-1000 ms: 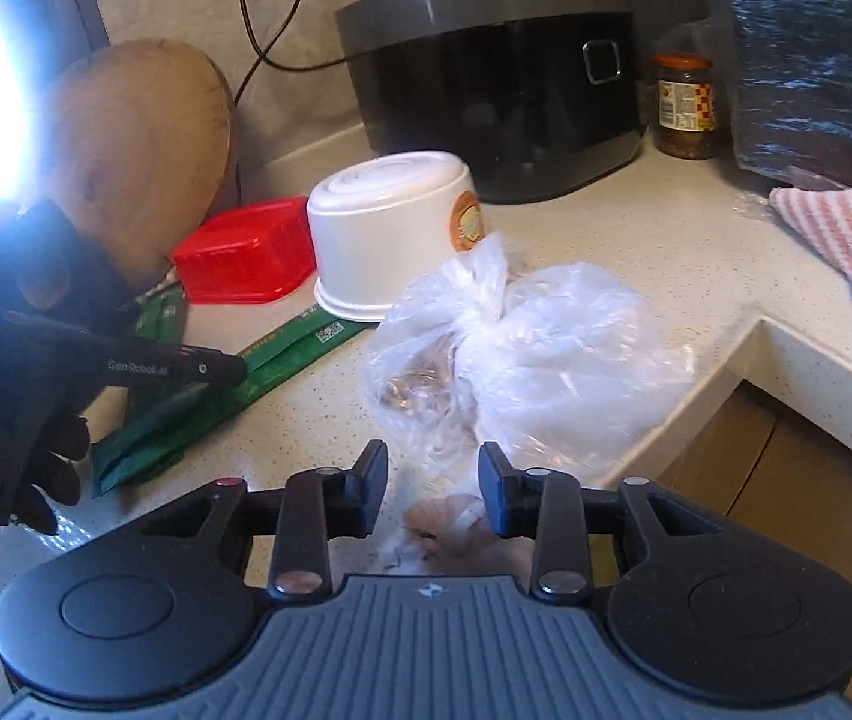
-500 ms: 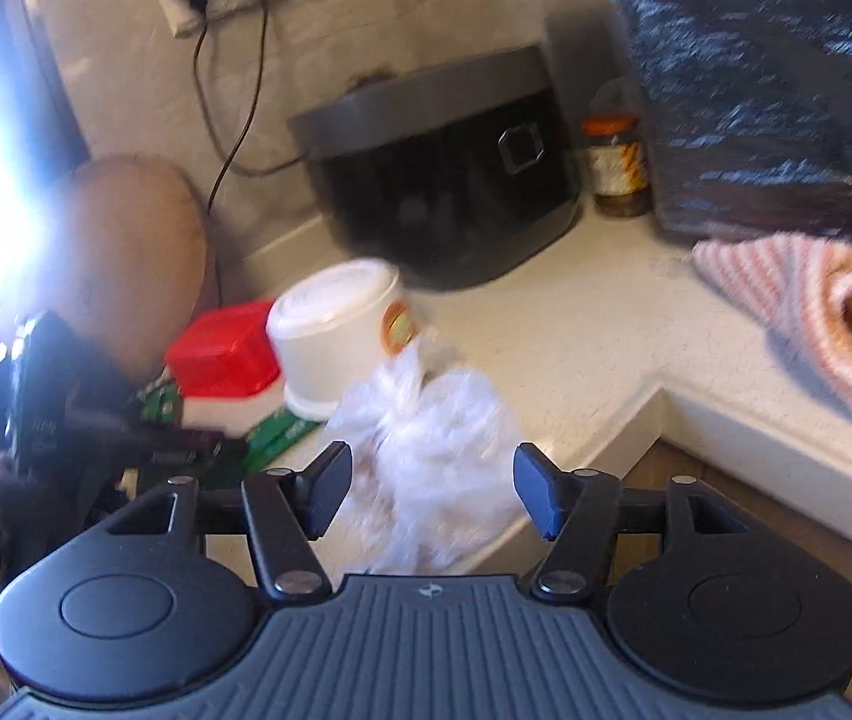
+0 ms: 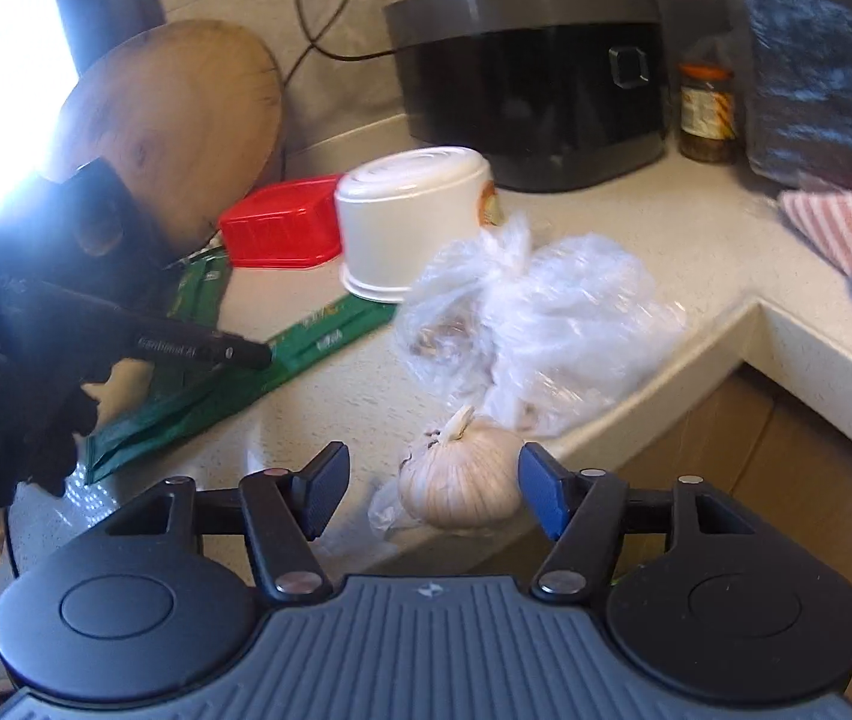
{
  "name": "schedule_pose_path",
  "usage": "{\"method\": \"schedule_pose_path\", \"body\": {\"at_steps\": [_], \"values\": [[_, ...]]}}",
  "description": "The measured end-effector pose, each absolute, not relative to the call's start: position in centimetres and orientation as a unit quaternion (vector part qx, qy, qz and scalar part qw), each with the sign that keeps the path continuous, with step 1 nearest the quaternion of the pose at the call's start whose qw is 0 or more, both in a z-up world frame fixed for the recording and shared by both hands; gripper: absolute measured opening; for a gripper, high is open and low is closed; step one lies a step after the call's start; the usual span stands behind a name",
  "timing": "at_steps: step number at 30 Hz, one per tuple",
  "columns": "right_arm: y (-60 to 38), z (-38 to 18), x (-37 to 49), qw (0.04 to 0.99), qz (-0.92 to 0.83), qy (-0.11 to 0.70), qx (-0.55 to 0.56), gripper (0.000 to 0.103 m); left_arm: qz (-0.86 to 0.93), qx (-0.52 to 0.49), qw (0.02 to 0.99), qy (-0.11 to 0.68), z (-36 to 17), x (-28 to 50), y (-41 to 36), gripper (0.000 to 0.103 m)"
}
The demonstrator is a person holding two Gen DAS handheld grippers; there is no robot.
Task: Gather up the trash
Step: 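Grasp the green packet with the left gripper while the right gripper hovers at the garlic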
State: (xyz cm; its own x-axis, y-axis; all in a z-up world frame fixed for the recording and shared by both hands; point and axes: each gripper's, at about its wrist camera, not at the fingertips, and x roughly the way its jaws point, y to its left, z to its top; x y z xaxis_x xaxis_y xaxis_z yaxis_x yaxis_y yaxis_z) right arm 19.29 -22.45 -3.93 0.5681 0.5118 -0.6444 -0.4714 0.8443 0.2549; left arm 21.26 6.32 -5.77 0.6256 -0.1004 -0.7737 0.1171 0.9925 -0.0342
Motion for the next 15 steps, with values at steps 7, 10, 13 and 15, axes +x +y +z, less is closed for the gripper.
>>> {"method": "schedule_pose_path", "body": {"at_steps": [7,10,13,15], "values": [[-19.3,-4.9,20.4,0.863,0.310,0.397,0.031,0.046,-0.063,0.000,0.902,0.427,-4.8,18.2,6.7,0.030],[-19.1,-4.6,19.8,0.864,0.314,0.393,0.028,0.047,-0.085,0.000,0.906,0.415,-3.9,17.5,6.2,0.030],[-19.3,-4.1,19.2,0.869,0.308,0.387,0.015,0.052,-0.079,0.056,0.893,0.440,-4.4,17.7,4.8,0.032],[-19.5,-3.9,18.7,0.872,0.305,0.382,0.012,0.055,-0.062,0.107,0.887,0.446,-4.7,17.6,3.9,0.036]]}}
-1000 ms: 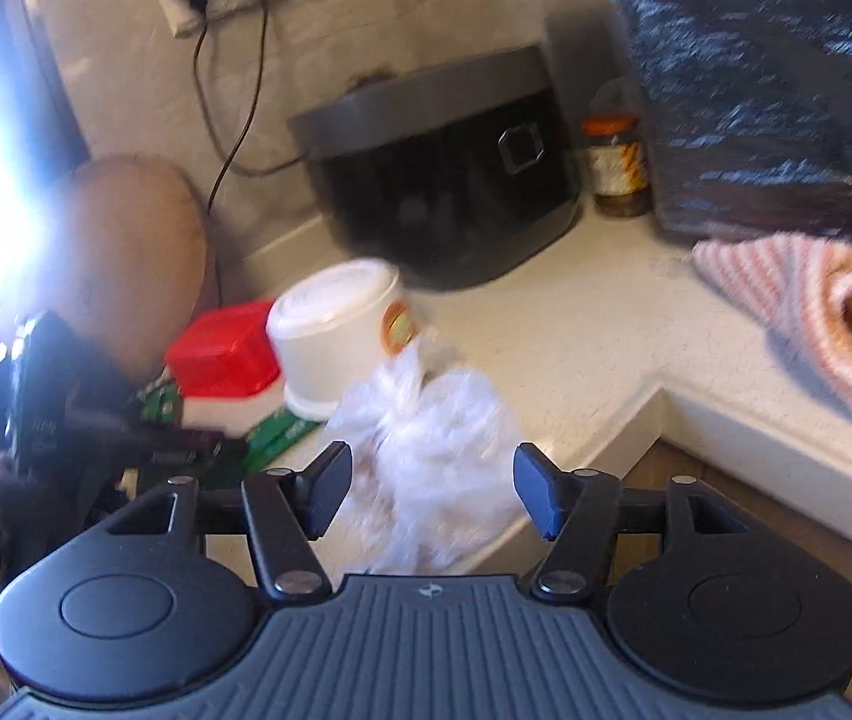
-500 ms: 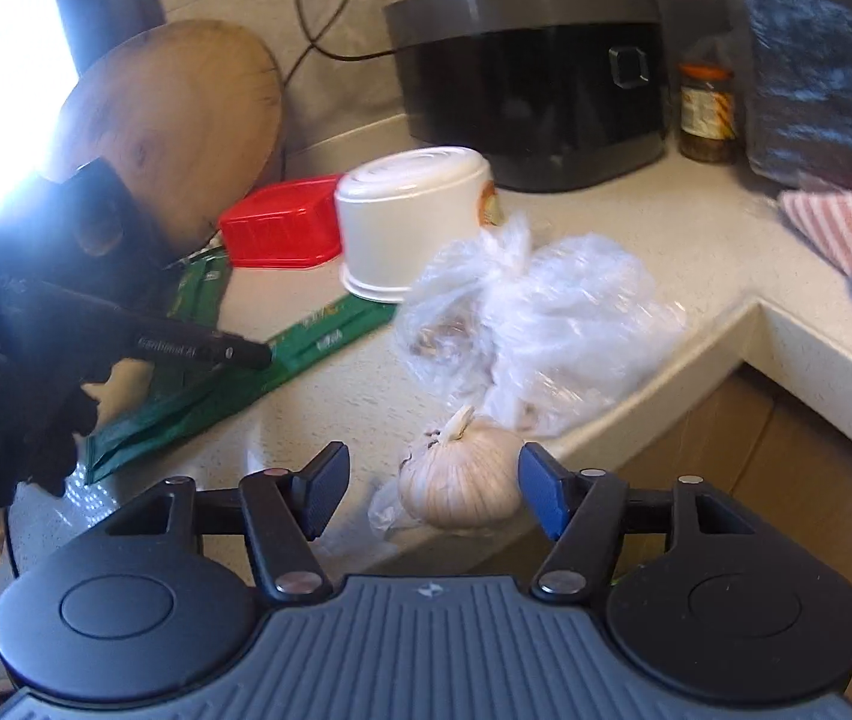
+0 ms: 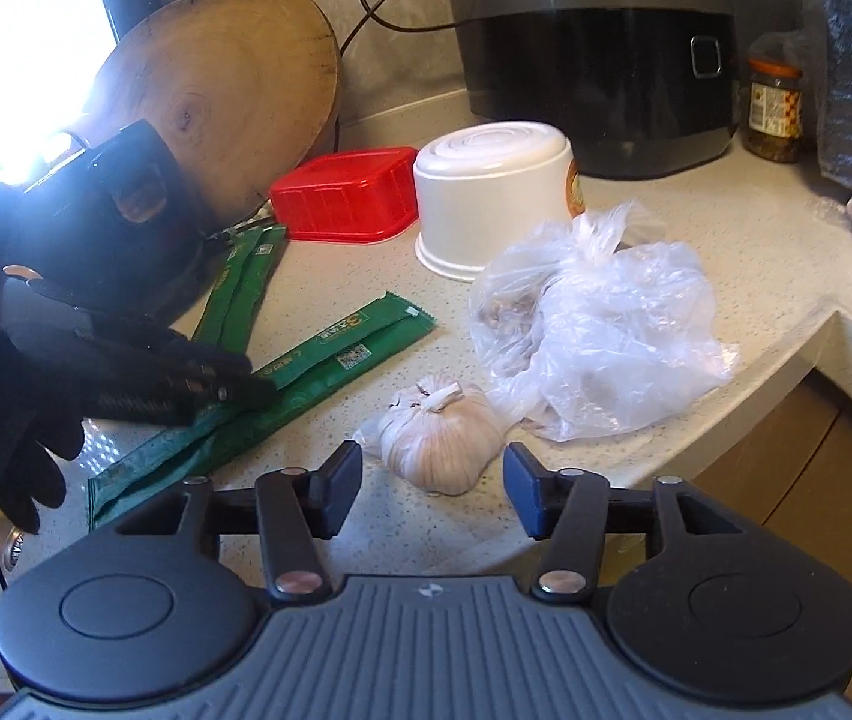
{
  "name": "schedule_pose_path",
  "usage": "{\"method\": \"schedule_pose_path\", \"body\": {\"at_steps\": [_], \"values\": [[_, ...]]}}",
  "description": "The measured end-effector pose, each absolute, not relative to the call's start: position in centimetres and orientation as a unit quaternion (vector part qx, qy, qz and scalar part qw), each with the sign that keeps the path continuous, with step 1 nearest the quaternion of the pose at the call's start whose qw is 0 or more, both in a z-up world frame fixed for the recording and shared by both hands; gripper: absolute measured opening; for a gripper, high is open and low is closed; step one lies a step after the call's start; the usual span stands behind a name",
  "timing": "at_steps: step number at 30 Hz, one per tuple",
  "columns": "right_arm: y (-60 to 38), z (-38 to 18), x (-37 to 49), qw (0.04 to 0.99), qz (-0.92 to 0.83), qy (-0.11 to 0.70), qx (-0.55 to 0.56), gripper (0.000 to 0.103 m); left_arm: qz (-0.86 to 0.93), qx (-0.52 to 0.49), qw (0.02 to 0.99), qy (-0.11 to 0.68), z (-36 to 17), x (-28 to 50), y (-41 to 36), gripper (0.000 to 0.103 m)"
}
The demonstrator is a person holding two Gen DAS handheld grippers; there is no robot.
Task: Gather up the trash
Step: 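Grasp the green packet with the left gripper while the right gripper hovers at the garlic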
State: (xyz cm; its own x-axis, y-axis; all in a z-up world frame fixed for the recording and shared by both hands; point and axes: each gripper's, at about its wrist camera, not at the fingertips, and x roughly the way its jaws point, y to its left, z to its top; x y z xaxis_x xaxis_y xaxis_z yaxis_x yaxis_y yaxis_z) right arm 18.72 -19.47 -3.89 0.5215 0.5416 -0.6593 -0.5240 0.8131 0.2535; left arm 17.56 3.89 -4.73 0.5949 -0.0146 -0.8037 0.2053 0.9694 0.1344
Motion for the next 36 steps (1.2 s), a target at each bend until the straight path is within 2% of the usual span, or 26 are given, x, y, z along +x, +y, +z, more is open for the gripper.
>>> {"method": "schedule_pose_path", "body": {"at_steps": [4,5,9,11,12,14,16,18,22,28,30,32,34,36], "values": [[-19.8,-3.7,18.1,0.877,0.298,0.377,0.008,0.063,-0.058,0.114,0.882,0.453,-4.7,17.1,3.9,0.036],[-19.8,-3.8,18.0,0.877,0.296,0.378,0.008,0.064,-0.063,0.104,0.882,0.455,-4.9,17.2,4.0,0.038],[-19.9,-4.2,18.0,0.874,0.294,0.387,0.013,0.064,-0.072,0.072,0.883,0.458,-5.3,17.6,4.5,0.044],[-19.9,-4.4,18.0,0.872,0.294,0.392,0.014,0.064,-0.086,0.074,0.882,0.458,-5.5,17.4,4.2,0.061],[-19.9,-4.5,18.0,0.870,0.294,0.394,0.015,0.064,-0.092,0.075,0.881,0.458,-5.6,17.3,4.0,0.065],[-19.8,-4.6,18.0,0.868,0.295,0.399,0.014,0.064,-0.103,0.074,0.881,0.457,-5.8,17.3,3.7,0.079],[-19.7,-4.6,17.9,0.867,0.297,0.399,0.012,0.065,-0.106,0.072,0.881,0.455,-5.9,17.3,3.4,0.083],[-19.6,-4.6,17.8,0.867,0.297,0.399,0.009,0.065,-0.104,0.070,0.882,0.455,-5.7,17.2,3.4,0.082],[-19.6,-4.7,17.9,0.866,0.298,0.401,0.008,0.066,-0.095,0.064,0.889,0.444,-4.5,16.0,3.8,0.073],[-19.4,-4.8,17.8,0.866,0.300,0.401,0.004,0.071,-0.059,0.042,0.892,0.447,-4.6,15.2,5.8,0.073],[-19.3,-4.8,17.7,0.865,0.303,0.400,0.002,0.071,-0.048,0.029,0.888,0.457,-5.3,15.3,6.3,0.070],[-19.1,-4.8,17.6,0.864,0.306,0.400,0.000,0.071,-0.047,0.010,0.890,0.454,-5.6,15.1,6.8,0.065],[-19.1,-4.8,17.6,0.863,0.309,0.401,-0.001,0.071,-0.051,0.005,0.893,0.447,-5.6,14.7,6.9,0.051],[-19.0,-4.7,17.5,0.862,0.309,0.401,-0.001,0.071,-0.046,-0.001,0.893,0.448,-5.6,14.4,6.9,0.049]]}}
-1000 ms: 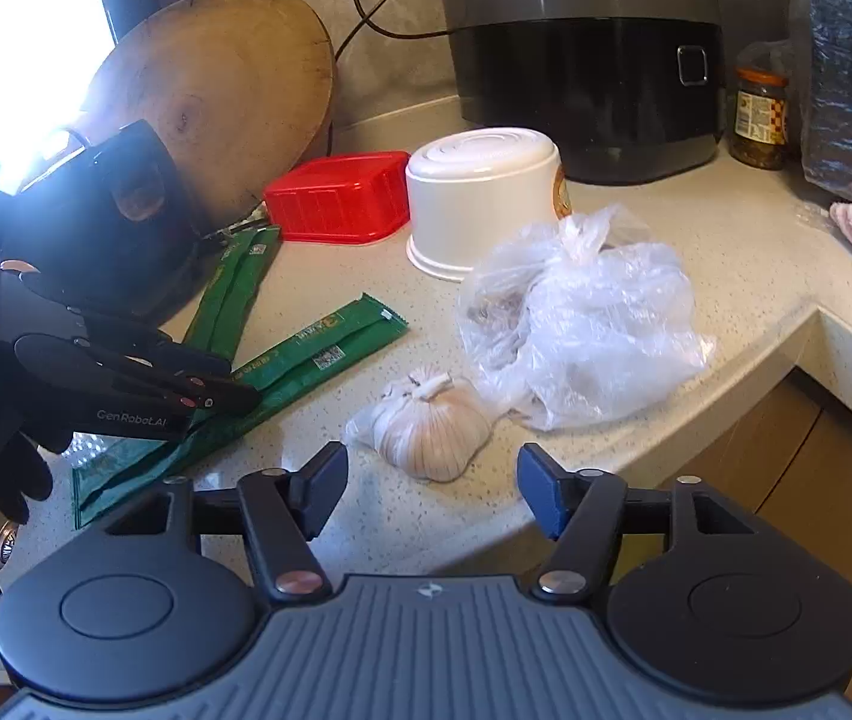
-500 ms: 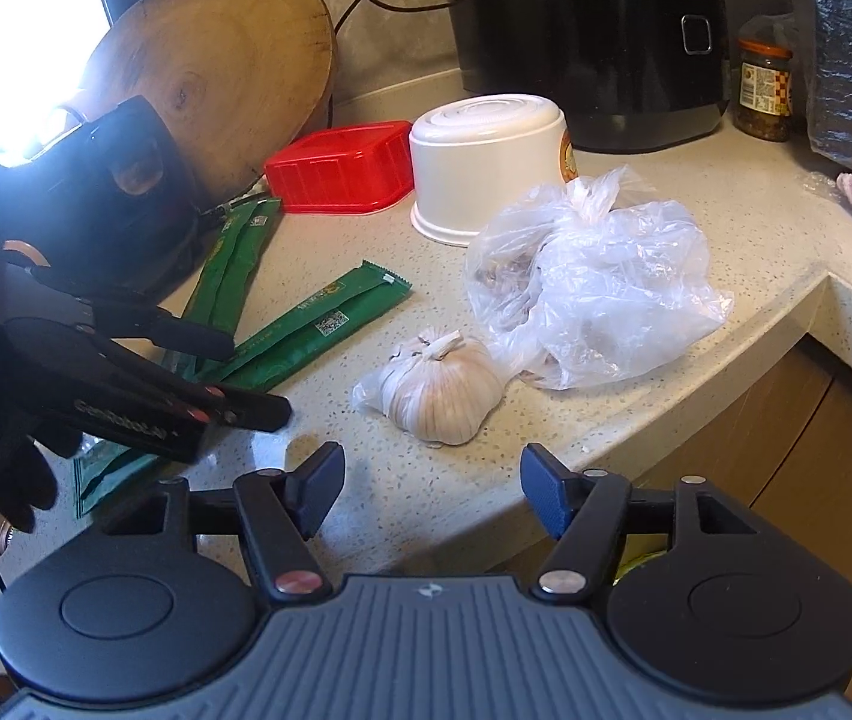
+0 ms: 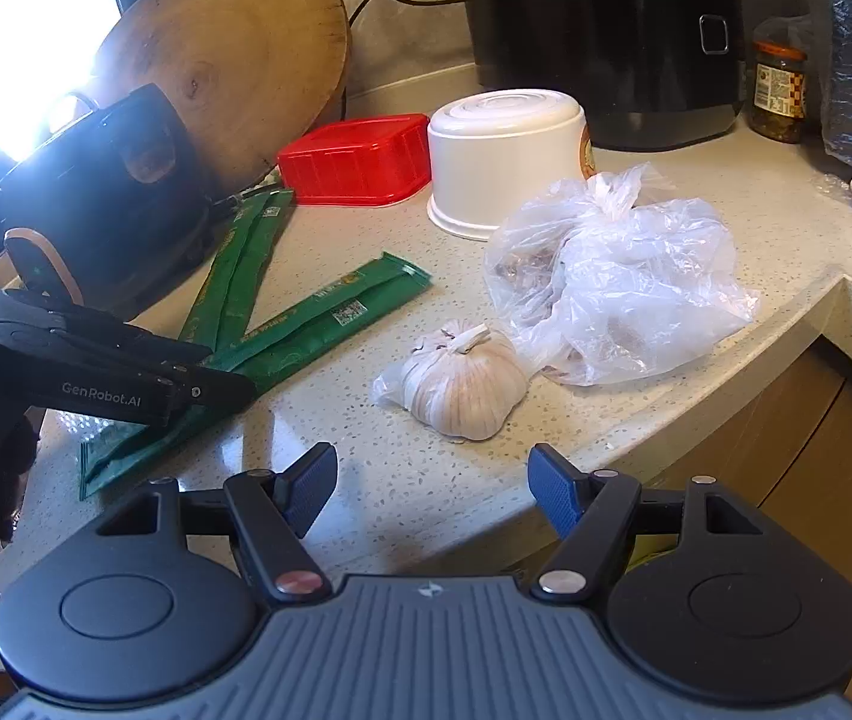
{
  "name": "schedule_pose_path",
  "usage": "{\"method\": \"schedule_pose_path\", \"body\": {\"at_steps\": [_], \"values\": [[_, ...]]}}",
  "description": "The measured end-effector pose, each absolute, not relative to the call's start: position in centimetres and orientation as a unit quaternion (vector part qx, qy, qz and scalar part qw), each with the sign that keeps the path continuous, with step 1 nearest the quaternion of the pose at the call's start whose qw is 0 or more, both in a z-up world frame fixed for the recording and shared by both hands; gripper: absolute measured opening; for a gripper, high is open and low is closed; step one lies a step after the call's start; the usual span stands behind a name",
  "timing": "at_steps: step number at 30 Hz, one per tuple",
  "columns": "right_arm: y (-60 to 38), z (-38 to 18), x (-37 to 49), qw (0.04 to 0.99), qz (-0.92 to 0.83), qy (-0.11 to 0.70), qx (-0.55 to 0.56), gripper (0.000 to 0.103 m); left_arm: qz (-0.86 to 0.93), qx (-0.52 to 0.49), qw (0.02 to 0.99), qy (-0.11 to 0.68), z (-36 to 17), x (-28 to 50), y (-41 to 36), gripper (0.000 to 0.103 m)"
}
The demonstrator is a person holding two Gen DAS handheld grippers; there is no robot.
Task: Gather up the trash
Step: 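Grasp the green packet with the left gripper while the right gripper hovers at the garlic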
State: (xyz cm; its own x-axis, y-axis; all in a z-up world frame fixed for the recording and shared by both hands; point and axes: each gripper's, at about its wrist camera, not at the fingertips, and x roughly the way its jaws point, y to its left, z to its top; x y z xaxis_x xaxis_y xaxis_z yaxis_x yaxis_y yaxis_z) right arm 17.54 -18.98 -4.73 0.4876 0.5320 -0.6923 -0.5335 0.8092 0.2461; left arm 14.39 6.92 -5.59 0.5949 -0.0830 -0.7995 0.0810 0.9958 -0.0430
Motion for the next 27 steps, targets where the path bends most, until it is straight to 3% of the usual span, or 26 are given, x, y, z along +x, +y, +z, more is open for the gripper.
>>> {"method": "schedule_pose_path", "body": {"at_steps": [7,22,26,27], "values": [[-18.4,-3.6,17.5,0.876,0.307,0.371,-0.028,0.071,-0.019,-0.005,0.899,0.438,-5.3,13.1,6.5,0.036],[-15.6,-5.1,21.0,0.878,0.288,0.380,-0.051,0.071,0.003,-0.062,0.927,0.369,-2.2,9.0,8.9,0.034],[-15.3,-4.5,20.5,0.881,0.284,0.377,-0.047,0.054,-0.004,-0.065,0.934,0.352,-1.2,7.9,9.0,0.033],[-15.3,-4.2,20.3,0.879,0.289,0.377,-0.043,0.054,-0.006,-0.065,0.935,0.350,-1.0,7.8,9.0,0.033]]}}
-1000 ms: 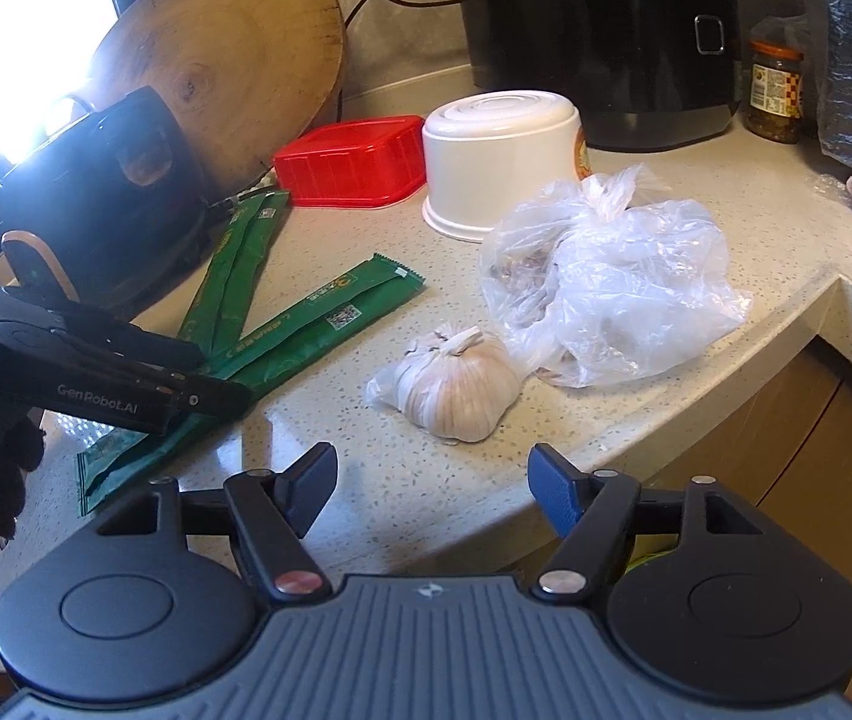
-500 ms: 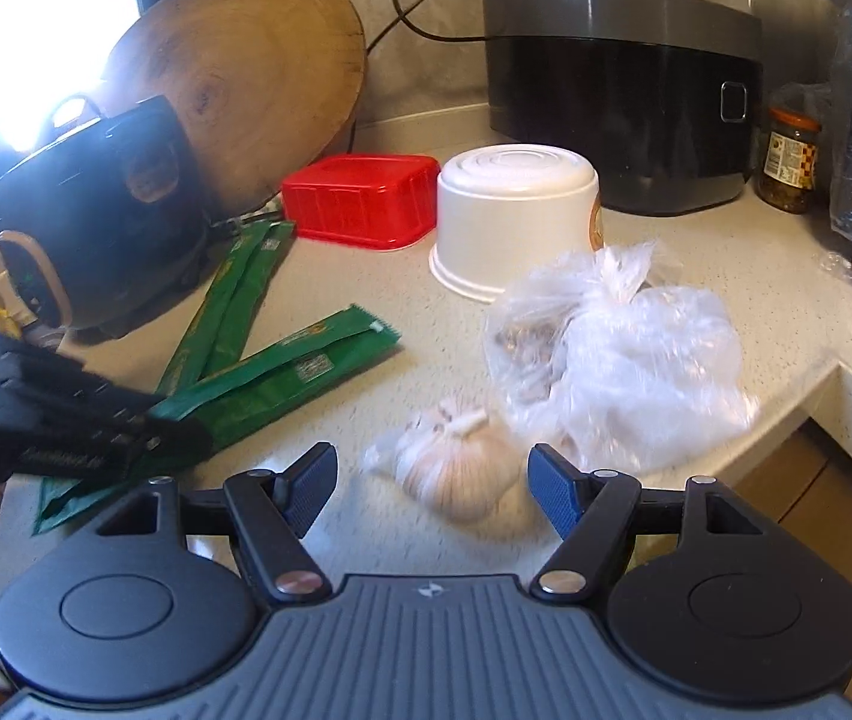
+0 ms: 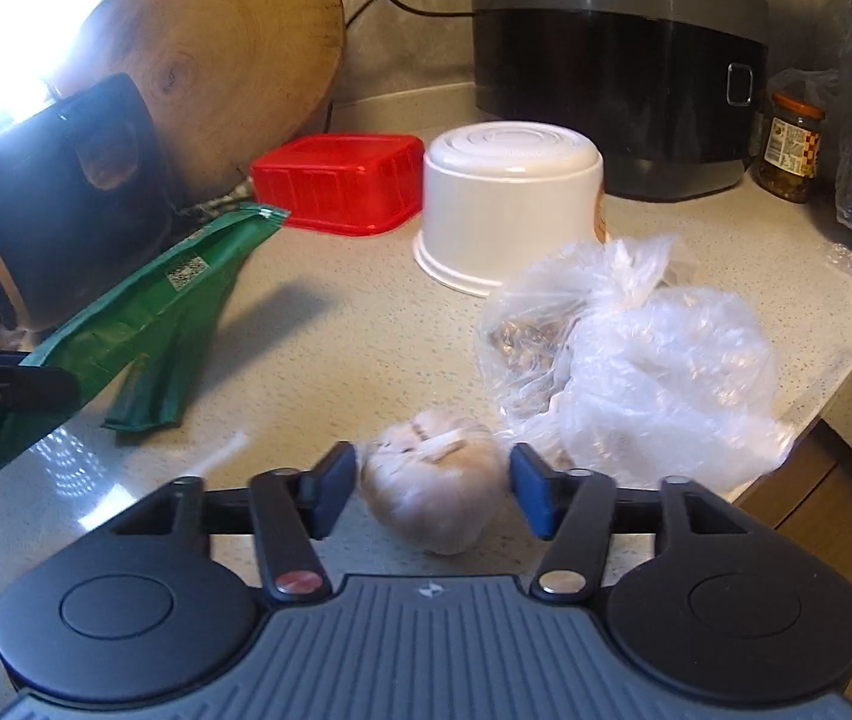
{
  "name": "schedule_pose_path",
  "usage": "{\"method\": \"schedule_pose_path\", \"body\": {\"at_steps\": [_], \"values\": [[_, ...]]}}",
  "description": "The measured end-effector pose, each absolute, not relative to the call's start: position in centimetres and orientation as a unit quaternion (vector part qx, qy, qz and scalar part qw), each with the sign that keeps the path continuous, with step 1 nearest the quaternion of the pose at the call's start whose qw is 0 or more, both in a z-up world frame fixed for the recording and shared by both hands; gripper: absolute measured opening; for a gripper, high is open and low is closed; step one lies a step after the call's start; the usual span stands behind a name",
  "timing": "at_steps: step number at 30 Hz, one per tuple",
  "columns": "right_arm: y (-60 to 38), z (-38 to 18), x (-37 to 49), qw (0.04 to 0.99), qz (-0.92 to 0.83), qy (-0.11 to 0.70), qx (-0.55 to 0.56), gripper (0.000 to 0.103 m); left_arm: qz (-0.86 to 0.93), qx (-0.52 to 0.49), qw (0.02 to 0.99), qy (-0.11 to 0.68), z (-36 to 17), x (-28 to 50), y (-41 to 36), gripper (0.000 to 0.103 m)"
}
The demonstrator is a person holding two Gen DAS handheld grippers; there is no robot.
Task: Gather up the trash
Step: 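Grasp the green packet with the left gripper while the right gripper hovers at the garlic, then grasp the garlic bulb with the right gripper and lift it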
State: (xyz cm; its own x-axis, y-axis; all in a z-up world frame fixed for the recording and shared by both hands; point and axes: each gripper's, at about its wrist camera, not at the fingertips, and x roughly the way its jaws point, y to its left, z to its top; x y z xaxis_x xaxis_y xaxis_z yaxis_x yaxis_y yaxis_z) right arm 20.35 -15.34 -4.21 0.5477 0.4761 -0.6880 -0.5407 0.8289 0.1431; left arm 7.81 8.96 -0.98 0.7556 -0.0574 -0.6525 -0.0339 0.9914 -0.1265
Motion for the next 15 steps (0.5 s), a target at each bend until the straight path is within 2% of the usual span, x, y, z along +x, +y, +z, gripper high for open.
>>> {"method": "schedule_pose_path", "body": {"at_steps": [9,12,15], "values": [[-14.8,-3.8,17.4,0.881,0.296,0.365,-0.052,0.055,-0.034,-0.070,0.936,0.344,-0.7,7.7,9.2,0.033],[-14.8,-3.6,16.6,0.886,0.290,0.357,-0.058,0.066,-0.049,-0.068,0.935,0.345,-0.8,7.6,8.9,0.033],[-14.4,-3.7,16.6,0.886,0.289,0.358,-0.060,0.070,-0.058,-0.070,0.933,0.347,-1.1,7.7,8.8,0.033]]}}
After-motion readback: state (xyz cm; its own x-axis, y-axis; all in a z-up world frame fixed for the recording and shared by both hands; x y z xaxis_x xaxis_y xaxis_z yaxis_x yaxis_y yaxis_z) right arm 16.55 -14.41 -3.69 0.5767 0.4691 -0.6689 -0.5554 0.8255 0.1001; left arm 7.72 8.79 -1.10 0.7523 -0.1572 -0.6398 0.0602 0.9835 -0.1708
